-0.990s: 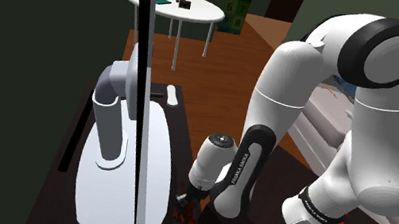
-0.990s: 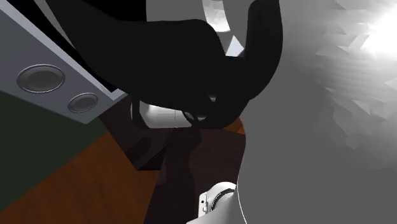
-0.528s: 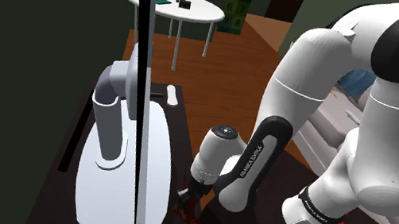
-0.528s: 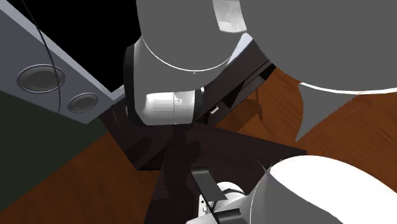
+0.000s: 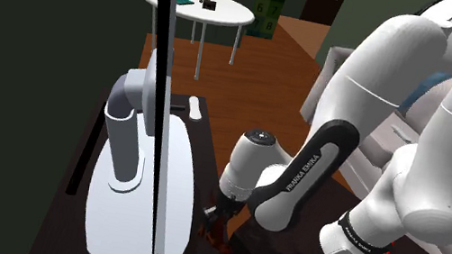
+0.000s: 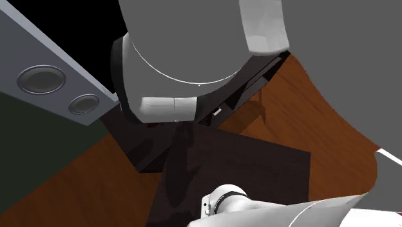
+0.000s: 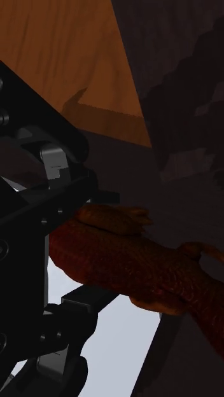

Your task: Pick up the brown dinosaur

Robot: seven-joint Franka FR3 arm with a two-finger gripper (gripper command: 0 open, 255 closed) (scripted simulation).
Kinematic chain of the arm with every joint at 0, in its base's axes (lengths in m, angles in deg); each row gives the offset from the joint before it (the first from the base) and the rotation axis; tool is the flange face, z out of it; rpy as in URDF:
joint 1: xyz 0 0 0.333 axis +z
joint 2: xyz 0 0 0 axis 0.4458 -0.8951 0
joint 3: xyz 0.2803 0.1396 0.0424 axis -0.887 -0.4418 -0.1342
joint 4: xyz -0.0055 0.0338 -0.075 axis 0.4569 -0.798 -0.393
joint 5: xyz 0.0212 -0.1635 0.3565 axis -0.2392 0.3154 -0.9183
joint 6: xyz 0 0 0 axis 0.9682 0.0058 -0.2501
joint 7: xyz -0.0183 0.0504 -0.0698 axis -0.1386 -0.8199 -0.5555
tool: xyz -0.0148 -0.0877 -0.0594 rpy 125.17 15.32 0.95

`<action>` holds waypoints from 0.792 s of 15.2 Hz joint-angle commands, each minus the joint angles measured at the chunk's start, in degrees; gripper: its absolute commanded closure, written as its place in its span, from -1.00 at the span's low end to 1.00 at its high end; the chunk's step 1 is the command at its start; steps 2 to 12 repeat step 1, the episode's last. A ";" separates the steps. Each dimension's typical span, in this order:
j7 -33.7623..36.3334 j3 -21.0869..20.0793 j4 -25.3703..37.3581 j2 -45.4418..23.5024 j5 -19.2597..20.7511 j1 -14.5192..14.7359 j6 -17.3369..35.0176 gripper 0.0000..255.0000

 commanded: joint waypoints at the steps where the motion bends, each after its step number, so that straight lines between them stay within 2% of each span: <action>1: 0.03 -0.20 -0.13 0.74 -0.17 -0.11 -0.61 1.00; 12: 0.03 -0.20 -0.13 0.74 -0.17 -0.11 -0.61 1.00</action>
